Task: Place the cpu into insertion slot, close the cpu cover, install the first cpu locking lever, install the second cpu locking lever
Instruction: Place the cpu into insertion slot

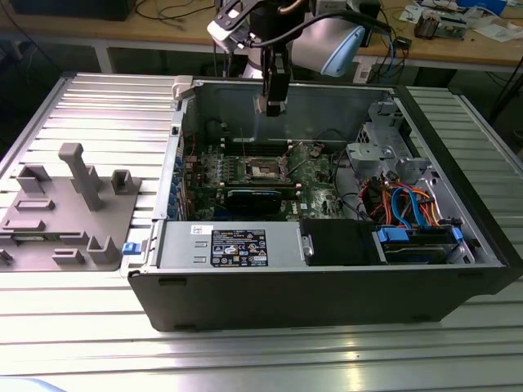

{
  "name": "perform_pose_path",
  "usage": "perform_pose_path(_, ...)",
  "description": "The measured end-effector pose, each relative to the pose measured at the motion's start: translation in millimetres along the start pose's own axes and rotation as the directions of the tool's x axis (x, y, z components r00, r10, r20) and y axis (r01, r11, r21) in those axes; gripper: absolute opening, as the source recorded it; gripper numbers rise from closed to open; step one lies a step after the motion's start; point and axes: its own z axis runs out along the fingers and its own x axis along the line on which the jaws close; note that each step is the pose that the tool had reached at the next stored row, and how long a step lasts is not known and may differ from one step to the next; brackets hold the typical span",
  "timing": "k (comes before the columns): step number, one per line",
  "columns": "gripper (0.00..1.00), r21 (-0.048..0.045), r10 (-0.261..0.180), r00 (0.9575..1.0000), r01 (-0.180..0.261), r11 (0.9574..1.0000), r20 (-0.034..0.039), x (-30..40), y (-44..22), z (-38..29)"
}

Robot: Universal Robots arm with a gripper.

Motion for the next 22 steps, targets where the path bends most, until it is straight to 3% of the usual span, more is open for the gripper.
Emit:
perform_pose_path(5,0.54,0.0,0.005,1.0,-0.005,1.0,0.0037,0.0,-0.1,2.4)
perform_pose_path(13,0.54,-0.0001,0.023,0.9997,-0.023,0.9997,0.013,0.5,1.2,12.7)
perform_pose_path(22,0.54,-0.0001,0.023,0.9996,-0.023,0.9997,0.0133,0.5,1.3,13.5)
